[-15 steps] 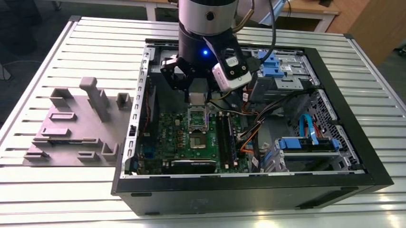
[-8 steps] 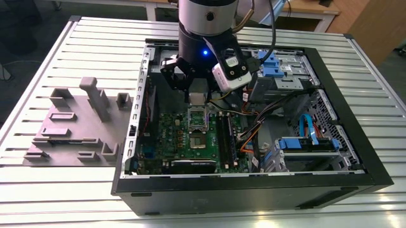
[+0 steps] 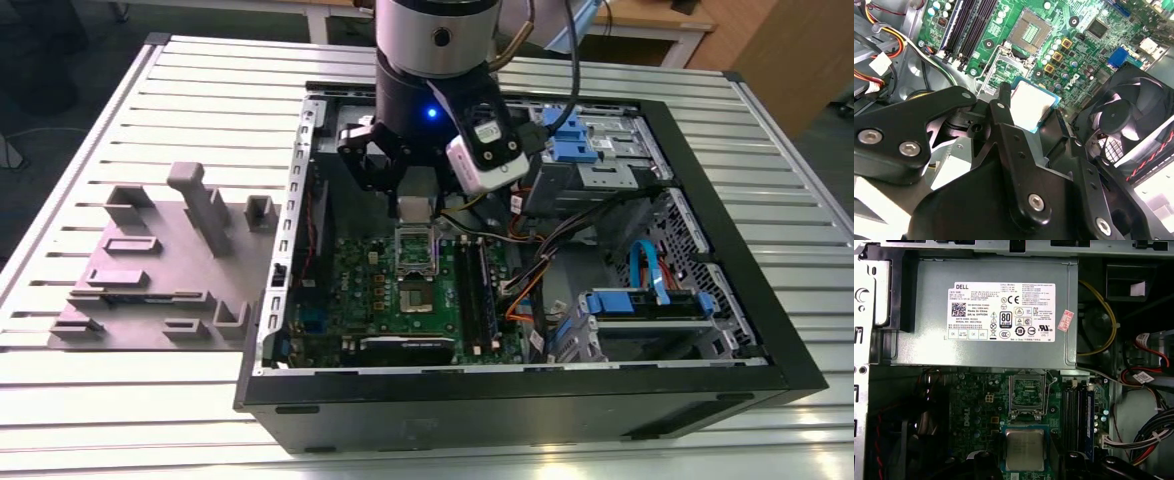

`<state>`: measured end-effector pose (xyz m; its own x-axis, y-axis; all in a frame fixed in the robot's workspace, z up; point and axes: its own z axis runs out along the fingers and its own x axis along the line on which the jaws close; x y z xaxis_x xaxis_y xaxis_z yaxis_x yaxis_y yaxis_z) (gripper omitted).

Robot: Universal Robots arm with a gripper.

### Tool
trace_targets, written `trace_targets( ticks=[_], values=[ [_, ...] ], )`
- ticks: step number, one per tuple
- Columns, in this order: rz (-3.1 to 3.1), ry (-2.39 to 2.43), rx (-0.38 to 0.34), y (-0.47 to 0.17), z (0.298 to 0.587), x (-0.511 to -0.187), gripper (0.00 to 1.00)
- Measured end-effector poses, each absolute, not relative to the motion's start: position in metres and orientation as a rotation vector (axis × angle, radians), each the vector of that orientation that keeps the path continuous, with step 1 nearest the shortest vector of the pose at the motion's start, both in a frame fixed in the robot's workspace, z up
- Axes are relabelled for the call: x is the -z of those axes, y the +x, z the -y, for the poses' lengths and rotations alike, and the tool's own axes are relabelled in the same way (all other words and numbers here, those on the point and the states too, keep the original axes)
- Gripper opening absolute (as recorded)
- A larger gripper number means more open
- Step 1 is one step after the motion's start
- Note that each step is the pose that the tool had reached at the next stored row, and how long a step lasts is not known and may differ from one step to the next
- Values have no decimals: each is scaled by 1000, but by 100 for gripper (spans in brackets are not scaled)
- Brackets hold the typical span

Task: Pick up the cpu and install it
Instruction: 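Place the cpu into insertion slot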

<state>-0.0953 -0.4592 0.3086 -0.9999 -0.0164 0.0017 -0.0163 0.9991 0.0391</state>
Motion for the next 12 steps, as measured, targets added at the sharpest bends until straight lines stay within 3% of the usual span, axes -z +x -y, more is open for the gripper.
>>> trace_targets(
  ticks=[12],
  values=[
    [3139,26,61,-93,465,-291,47]
  ],
)
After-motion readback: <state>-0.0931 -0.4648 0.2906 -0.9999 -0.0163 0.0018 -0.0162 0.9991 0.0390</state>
